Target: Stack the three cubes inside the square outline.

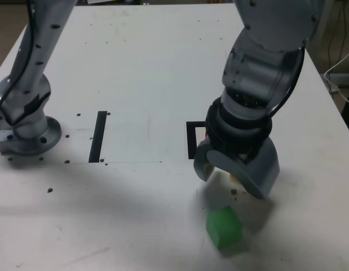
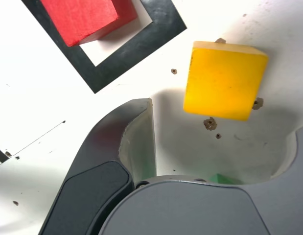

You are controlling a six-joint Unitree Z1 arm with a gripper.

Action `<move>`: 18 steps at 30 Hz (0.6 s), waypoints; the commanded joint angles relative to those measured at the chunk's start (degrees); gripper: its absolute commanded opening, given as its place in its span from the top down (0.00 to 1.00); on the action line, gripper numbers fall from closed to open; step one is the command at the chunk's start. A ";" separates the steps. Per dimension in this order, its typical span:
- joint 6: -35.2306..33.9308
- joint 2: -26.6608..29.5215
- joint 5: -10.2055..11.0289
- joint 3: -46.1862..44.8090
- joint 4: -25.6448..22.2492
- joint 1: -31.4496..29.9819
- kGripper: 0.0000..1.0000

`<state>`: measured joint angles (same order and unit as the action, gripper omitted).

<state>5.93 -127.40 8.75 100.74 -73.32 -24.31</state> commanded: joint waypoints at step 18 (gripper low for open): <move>5.46 -2.34 -0.76 3.29 -0.08 4.37 0.33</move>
<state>11.07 -129.59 8.19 103.72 -73.14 -20.11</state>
